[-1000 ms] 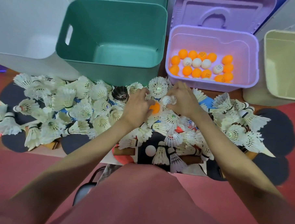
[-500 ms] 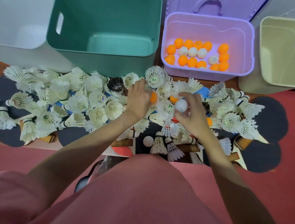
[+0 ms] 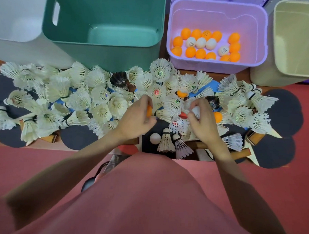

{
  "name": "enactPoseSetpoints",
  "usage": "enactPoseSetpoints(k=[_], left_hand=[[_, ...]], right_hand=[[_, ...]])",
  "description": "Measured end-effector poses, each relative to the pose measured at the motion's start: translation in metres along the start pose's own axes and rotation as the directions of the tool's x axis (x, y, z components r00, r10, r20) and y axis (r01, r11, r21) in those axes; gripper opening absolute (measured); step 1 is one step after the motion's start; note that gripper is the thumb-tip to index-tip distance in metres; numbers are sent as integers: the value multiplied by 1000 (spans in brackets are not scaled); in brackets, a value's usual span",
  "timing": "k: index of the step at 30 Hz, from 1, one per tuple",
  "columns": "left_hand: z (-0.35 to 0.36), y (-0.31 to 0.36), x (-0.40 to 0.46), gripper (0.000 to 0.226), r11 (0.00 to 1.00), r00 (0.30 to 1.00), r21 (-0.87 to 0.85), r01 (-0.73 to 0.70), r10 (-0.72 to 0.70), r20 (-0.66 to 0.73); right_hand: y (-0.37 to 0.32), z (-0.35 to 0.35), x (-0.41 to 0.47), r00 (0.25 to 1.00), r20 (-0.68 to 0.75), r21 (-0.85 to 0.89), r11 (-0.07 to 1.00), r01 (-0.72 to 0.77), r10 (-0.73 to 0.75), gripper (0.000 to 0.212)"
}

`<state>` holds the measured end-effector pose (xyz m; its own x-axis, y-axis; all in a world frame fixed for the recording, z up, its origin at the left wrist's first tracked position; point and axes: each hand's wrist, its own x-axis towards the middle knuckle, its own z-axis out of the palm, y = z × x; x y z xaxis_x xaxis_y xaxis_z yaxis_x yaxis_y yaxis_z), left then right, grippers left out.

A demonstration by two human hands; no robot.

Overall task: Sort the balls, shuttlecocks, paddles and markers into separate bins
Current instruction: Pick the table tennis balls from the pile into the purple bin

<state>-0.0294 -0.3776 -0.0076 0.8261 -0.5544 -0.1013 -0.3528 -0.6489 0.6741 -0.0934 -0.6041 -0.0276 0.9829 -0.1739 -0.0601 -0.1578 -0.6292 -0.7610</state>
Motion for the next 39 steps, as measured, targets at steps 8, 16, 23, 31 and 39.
enactPoseSetpoints(k=[8, 16, 23, 31, 39], left_hand=[[25, -20, -17, 28, 849, 913, 391, -355, 224, 342], [33, 2, 3, 21, 783, 859, 507, -360, 67, 507], [36, 0, 8, 31, 810, 844, 502, -305, -15, 537], [29, -10, 9, 26, 906, 810, 367, -213, -46, 584], [-7, 7, 20, 32, 992, 847, 116, -58, -12, 531]], right_hand=[[7, -9, 22, 984, -85, -83, 983, -161, 154, 27], [1, 1, 62, 991, 104, -392, 919, -35, 82, 38], [6, 11, 88, 982, 137, -465, 884, -52, 130, 33], [12, 19, 97, 981, 123, -520, 852, -64, 149, 32], [-7, -24, 92, 999, -36, -201, 978, -47, 41, 37]])
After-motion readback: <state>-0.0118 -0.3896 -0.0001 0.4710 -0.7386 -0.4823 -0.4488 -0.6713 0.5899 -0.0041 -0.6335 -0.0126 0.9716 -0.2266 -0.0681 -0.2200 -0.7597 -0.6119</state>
